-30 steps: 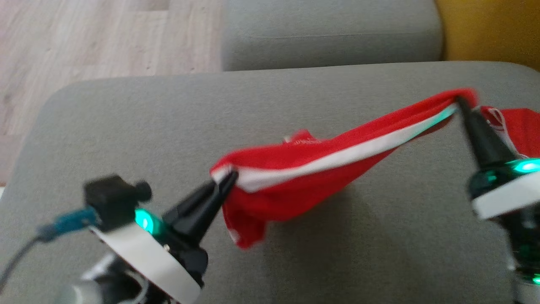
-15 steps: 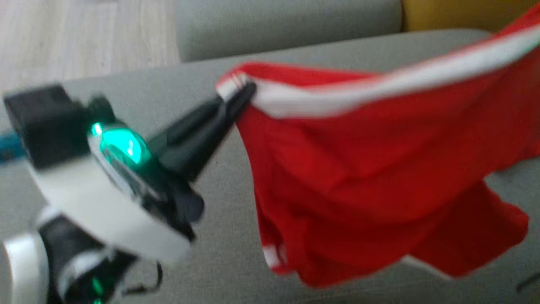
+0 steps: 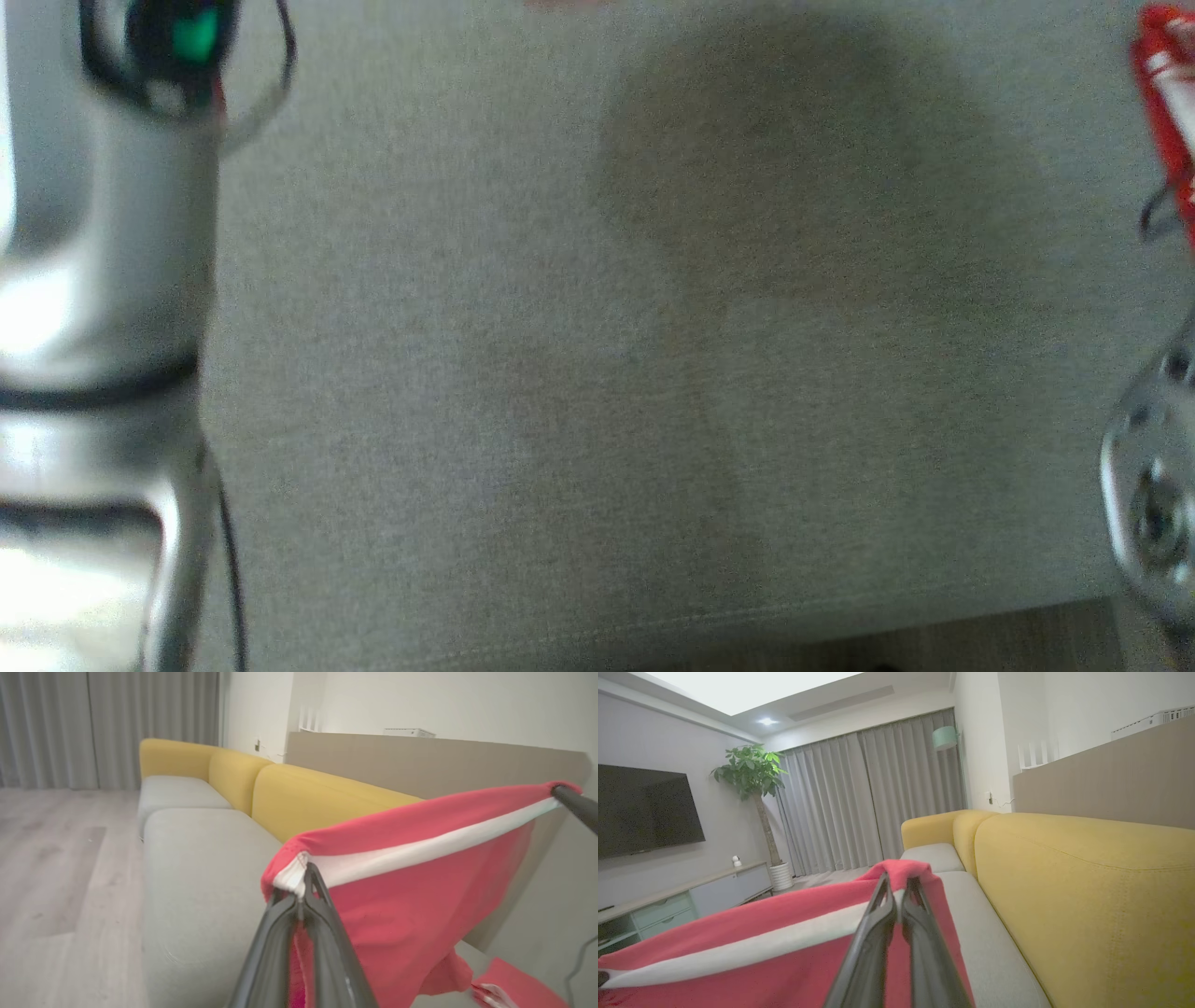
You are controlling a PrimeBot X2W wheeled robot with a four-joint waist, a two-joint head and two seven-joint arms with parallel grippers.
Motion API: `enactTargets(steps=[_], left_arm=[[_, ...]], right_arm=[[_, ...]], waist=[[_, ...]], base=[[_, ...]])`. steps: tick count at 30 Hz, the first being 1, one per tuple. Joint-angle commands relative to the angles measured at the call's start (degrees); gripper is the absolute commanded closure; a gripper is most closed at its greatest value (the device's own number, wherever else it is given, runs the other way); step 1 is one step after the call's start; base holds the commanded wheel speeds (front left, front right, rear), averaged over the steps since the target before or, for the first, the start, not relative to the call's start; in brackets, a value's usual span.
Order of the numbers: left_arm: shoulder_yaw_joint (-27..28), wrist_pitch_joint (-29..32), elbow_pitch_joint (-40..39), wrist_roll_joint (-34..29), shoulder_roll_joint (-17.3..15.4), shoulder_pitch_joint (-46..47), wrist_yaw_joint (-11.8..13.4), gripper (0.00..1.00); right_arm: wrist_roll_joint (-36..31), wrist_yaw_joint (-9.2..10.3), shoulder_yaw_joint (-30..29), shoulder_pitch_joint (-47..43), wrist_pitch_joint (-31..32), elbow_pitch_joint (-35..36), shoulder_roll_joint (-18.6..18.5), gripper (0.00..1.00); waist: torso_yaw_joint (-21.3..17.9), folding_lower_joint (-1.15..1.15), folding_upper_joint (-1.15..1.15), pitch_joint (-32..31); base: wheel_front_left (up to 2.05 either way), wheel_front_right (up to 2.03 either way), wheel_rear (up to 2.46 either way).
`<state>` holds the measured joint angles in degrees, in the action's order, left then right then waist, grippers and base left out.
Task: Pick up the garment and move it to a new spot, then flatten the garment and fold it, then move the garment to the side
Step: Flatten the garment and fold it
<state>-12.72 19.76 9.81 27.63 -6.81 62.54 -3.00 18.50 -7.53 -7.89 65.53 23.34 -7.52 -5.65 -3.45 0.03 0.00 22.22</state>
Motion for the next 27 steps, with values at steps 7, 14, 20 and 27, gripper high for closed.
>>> enactTargets(steps=[7,14,20,27], left_arm=[[-0.1,-20.3,20.1,-7.3,-0.8,15.2,-1.6,1.00],[-5.4,-31.2,30.7,-6.2,-0.8,5.8,-4.2,1.00],[-14.6,-33.2,24.9,-1.5,-3.6,-11.9,-4.5,1.00],[-16.7,-33.6,12.3,4.6,-7.0,-36.0,-3.6,1.00]], right_arm=[[-2.8,0.04,1.4,12.3,-13.6,-16.2,2.4,1.00],[3.9,0.04,11.4,-2.9,-18.0,-19.8,-0.2,1.00],[11.5,0.04,16.4,-25.6,-16.4,-11.3,-7.4,1.00],[13.8,0.04,14.1,-51.6,-12.6,1.1,-10.6,1.00]], waist=[[1.1,-0.03,0.00,10.5],[0.7,-0.03,0.00,6.4],[1.0,-0.03,0.00,1.1],[1.6,-0.03,0.00,-8.9]], base=[[0.00,0.00,0.00],[0.00,0.00,0.00],[0.00,0.00,0.00],[0.00,0.00,0.00]])
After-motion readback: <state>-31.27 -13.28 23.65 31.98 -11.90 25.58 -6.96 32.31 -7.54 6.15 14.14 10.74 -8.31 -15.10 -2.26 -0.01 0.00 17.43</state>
